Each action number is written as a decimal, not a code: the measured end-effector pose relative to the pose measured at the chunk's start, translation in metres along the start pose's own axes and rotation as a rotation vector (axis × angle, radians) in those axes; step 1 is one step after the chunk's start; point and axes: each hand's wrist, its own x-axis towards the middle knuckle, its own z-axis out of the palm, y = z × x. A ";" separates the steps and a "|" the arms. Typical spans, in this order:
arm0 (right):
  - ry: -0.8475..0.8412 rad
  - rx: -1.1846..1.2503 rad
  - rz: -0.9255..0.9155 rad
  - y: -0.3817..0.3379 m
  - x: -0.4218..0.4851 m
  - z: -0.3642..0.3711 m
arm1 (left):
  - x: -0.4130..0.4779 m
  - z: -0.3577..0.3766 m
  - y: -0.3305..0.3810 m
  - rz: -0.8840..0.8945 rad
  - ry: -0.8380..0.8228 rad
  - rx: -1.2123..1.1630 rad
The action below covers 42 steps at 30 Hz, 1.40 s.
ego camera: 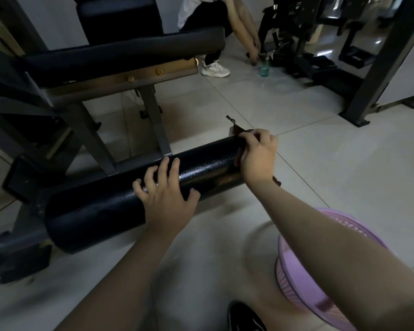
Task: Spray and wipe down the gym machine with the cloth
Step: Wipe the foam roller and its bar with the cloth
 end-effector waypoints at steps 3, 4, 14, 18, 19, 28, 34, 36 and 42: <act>-0.022 0.029 -0.067 -0.034 -0.017 0.014 | 0.007 -0.004 -0.002 0.008 -0.058 0.021; -0.057 0.046 -0.151 -0.047 -0.024 0.018 | 0.012 -0.005 -0.003 0.007 -0.077 0.023; -0.120 -0.026 -0.318 -0.032 -0.012 0.012 | 0.027 -0.007 -0.007 0.023 -0.132 0.043; -0.010 -0.026 -0.045 -0.002 0.004 0.004 | 0.026 -0.004 -0.008 0.024 -0.097 0.044; 0.006 -0.019 -0.002 -0.003 0.004 0.005 | 0.027 -0.004 -0.008 0.023 -0.091 0.047; -0.145 0.186 -0.277 -0.091 -0.041 0.024 | 0.026 -0.003 -0.009 0.032 -0.068 0.052; -0.201 -0.024 -0.348 -0.033 -0.001 0.007 | 0.026 -0.003 -0.008 0.021 -0.092 0.046; -0.118 -0.037 -0.175 0.000 0.012 -0.004 | 0.025 -0.002 -0.008 0.028 -0.078 0.046; 0.033 0.014 0.047 -0.004 0.012 0.005 | 0.027 -0.002 -0.008 0.028 -0.073 0.043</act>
